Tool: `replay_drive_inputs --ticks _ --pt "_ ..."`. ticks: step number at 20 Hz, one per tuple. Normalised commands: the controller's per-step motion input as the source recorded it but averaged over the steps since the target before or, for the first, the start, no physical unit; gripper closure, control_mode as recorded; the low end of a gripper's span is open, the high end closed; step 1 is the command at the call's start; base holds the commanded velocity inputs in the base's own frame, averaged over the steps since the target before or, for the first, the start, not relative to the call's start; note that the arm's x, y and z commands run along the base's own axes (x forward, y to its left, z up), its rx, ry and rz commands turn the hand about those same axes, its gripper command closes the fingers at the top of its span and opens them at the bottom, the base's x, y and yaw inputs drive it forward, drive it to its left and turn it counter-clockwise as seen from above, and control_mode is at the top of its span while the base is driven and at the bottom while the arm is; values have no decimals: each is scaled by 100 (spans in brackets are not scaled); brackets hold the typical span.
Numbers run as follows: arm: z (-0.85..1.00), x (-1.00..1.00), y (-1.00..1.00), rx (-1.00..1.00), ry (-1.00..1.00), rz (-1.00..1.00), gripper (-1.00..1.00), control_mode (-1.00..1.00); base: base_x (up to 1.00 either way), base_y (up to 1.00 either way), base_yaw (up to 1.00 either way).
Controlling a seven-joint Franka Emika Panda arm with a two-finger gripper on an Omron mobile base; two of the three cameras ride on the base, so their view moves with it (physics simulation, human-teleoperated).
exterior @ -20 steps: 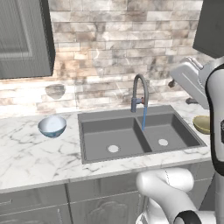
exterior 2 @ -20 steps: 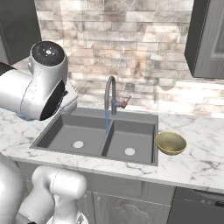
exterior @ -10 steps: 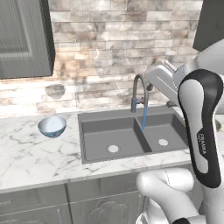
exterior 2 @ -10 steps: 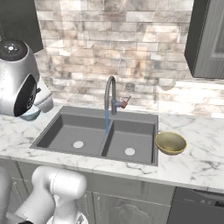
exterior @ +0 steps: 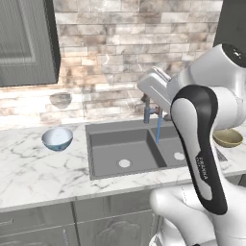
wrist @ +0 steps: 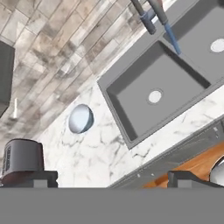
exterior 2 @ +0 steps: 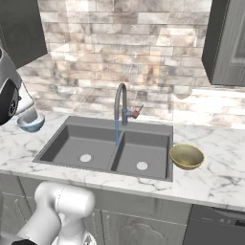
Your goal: Rinse each bowl for a few seconds and place them down in the sink or on the counter.
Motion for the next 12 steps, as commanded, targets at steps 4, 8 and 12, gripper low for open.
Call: replay_drive_inputs --ticks 4,8,12 --pt "0 -4 21 17 7 -3 -100 -100 0 0 0" --pt "-8 -4 26 18 8 -2 -100 -100 0 0 0" --pt "-13 -1 24 21 9 -2 -100 -100 0 0 0"
